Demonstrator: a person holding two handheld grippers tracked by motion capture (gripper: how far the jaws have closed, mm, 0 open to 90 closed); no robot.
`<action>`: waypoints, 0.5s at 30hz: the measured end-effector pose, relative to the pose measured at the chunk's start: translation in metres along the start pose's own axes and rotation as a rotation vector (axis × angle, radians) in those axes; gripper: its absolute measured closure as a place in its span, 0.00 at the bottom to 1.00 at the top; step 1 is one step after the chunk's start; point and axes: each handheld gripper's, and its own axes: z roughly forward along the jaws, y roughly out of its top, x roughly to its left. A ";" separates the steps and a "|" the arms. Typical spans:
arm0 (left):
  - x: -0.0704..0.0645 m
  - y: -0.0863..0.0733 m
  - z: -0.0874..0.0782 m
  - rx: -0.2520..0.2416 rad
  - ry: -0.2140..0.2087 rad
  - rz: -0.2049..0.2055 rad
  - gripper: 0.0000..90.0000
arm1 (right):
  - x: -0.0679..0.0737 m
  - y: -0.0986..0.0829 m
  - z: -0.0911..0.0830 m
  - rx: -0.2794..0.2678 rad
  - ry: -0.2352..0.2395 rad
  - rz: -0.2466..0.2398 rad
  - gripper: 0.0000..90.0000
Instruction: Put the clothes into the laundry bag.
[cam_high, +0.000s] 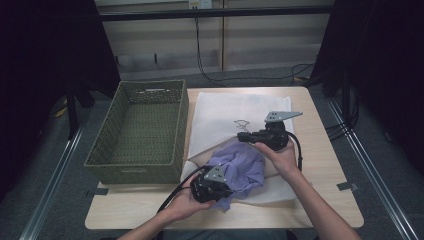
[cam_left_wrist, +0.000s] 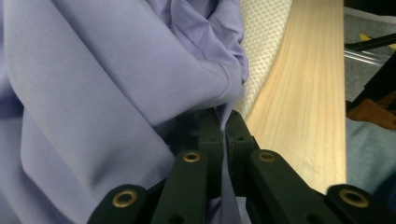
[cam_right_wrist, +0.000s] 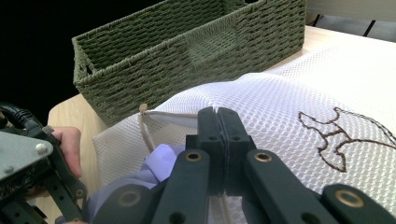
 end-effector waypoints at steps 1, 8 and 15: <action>0.002 0.003 0.000 0.009 -0.011 0.013 0.98 | 0.000 0.000 0.000 -0.001 -0.001 0.004 1.00; 0.009 0.012 0.001 -0.014 0.011 -0.016 0.99 | 0.001 0.000 -0.001 -0.002 -0.002 0.002 1.00; 0.021 0.021 0.003 -0.041 0.025 -0.049 0.99 | 0.002 0.000 -0.001 0.001 -0.001 0.001 1.00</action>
